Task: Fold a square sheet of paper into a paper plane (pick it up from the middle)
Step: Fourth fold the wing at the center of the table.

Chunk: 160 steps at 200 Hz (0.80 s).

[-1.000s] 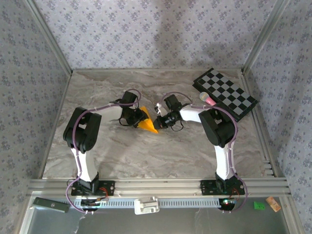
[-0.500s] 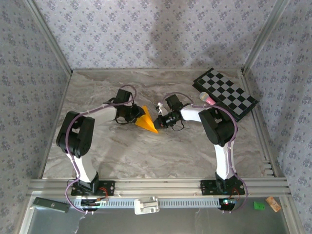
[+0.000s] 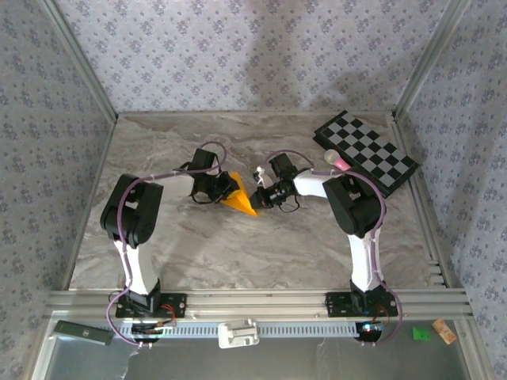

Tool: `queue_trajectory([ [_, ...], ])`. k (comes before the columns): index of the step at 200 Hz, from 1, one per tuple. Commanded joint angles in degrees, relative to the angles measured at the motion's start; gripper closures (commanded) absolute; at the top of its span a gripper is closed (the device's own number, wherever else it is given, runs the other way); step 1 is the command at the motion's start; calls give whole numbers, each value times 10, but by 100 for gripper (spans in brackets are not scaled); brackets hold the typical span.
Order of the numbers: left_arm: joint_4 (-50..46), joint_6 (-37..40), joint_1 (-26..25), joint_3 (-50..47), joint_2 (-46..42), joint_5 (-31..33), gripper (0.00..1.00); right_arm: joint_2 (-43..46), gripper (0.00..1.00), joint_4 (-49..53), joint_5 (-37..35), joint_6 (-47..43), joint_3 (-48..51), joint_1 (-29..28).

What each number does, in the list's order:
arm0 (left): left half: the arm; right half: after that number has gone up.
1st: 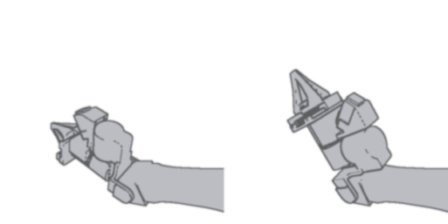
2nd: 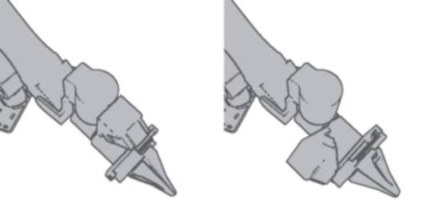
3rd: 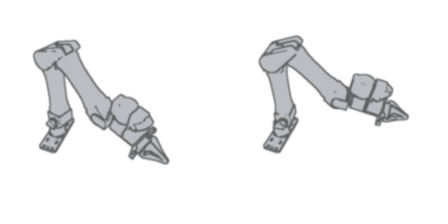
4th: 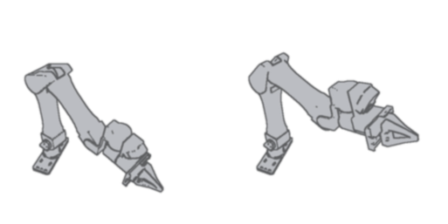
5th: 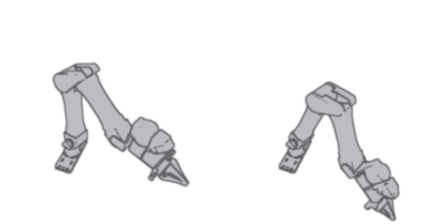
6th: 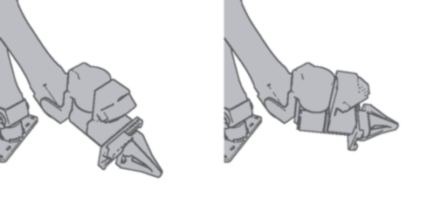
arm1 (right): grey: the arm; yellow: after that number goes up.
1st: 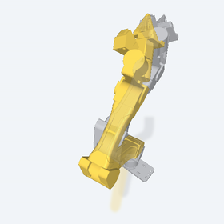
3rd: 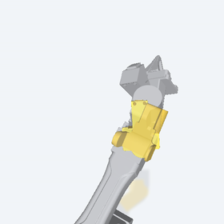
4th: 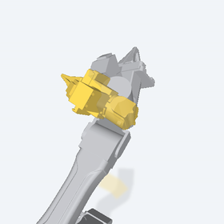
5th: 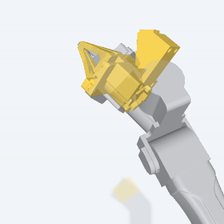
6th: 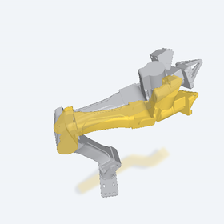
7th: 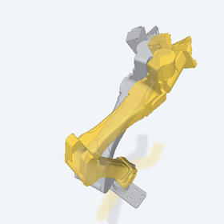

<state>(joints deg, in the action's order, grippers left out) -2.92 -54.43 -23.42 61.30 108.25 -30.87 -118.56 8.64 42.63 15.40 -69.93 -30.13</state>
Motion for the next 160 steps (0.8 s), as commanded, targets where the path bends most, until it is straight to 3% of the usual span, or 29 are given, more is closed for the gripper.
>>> queue_trajectory([
  [1,14,12,-6,15,12,-17,86,-21,90,19,-26,-2,5,6],
  [19,15,12,-8,20,18,-17,87,-21,85,21,-31,-3,4,6],
  [50,10,14,-10,26,25,-18,87,-22,84,22,-31,-3,3,7],
  [160,30,17,-6,5,-20,-8,84,-28,97,24,-48,5,8,9],
])
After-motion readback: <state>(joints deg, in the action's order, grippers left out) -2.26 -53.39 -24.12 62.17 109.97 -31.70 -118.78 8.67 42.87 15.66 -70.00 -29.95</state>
